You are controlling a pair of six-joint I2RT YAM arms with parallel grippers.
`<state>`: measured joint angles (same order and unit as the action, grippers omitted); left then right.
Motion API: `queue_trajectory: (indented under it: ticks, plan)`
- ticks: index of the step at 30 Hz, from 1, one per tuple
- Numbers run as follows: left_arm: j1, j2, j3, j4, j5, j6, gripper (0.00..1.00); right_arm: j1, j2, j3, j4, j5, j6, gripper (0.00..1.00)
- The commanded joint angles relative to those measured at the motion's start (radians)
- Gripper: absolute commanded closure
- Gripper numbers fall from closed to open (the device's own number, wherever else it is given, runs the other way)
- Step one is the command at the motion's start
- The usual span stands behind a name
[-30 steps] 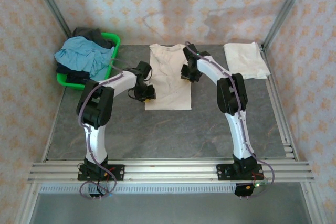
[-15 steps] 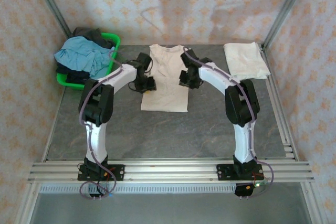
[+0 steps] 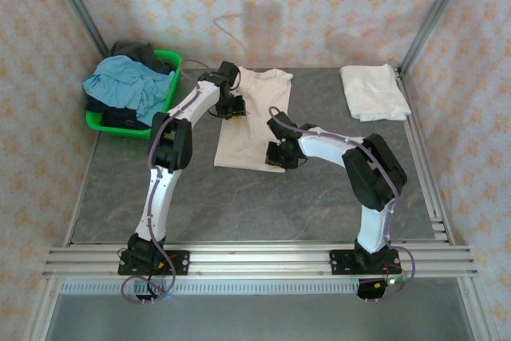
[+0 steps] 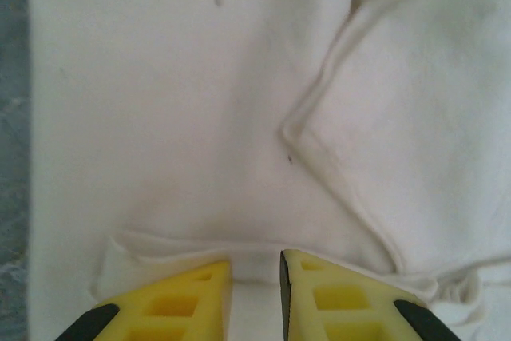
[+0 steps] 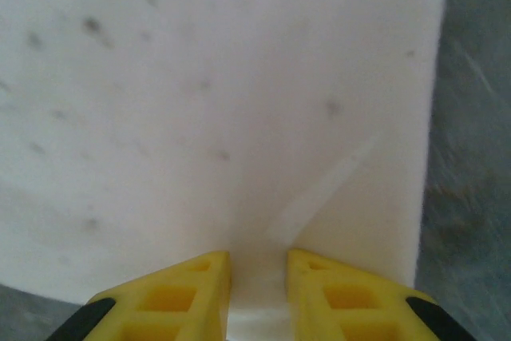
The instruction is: Fold and stack the t-shirts
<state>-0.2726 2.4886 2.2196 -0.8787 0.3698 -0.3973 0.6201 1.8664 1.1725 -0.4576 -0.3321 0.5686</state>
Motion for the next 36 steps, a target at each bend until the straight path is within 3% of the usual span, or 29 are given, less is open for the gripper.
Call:
queue_trajectory:
  ticks: [1, 5, 8, 13, 18, 23, 30, 34, 36]
  plan:
    - [0.018, -0.008, 0.049, -0.1, -0.059, 0.037, 0.75, 0.007, -0.055, -0.058, -0.098, 0.08, -0.005, 0.74]
    - [0.027, -0.092, 0.011, -0.119, -0.105, 0.048, 0.71, 0.007, -0.124, -0.061, -0.113, 0.114, -0.009, 0.72]
    - [0.023, -0.223, -0.126, -0.073, -0.104, 0.047, 0.68, 0.007, -0.146, -0.047, -0.129, 0.12, -0.003, 0.68]
    - [-0.019, -0.483, -0.499, 0.038, -0.119, 0.046, 0.56, 0.007, -0.164, -0.07, -0.143, 0.175, 0.022, 0.57]
    - [-0.055, -0.631, -0.835, 0.147, -0.111, -0.001, 0.51, 0.009, -0.136, -0.099, -0.086, 0.12, 0.033, 0.53]
    - [-0.062, -0.672, -1.017, 0.28, -0.029, -0.054, 0.5, 0.017, -0.11, -0.115, -0.055, 0.104, 0.042, 0.53]
    - [-0.082, -0.677, -1.105, 0.376, 0.044, -0.093, 0.51, 0.027, -0.078, -0.114, -0.033, 0.094, 0.05, 0.54]
    - [-0.085, -0.691, -1.145, 0.379, 0.049, -0.106, 0.55, 0.027, -0.058, -0.093, -0.035, 0.084, 0.049, 0.62]
    - [-0.086, -0.71, -1.167, 0.391, 0.049, -0.115, 0.61, 0.027, -0.047, -0.073, -0.046, 0.084, 0.046, 0.71]
